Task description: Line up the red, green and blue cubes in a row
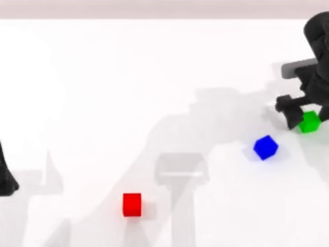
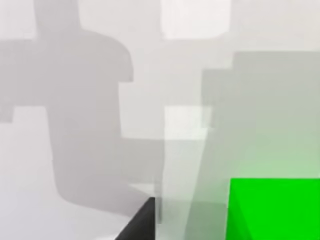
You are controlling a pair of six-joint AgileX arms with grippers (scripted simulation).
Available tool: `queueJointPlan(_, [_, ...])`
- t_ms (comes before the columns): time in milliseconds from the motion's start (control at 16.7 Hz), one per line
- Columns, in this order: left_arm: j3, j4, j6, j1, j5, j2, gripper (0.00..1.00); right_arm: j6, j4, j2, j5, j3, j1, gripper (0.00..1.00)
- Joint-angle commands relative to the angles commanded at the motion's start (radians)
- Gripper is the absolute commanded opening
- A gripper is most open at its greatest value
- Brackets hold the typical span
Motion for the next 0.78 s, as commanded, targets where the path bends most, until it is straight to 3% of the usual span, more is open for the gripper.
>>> queueJointPlan(300, [0.000, 0.000, 0.000, 0.000, 0.000, 0.000, 1.00, 0.000, 0.000, 0.000, 0.000, 0.000, 0.000, 0.02])
queueJointPlan(780, [0.000, 0.000, 0.000, 0.000, 0.000, 0.000, 1.00, 0.000, 0.000, 0.000, 0.000, 0.000, 0.000, 0.00])
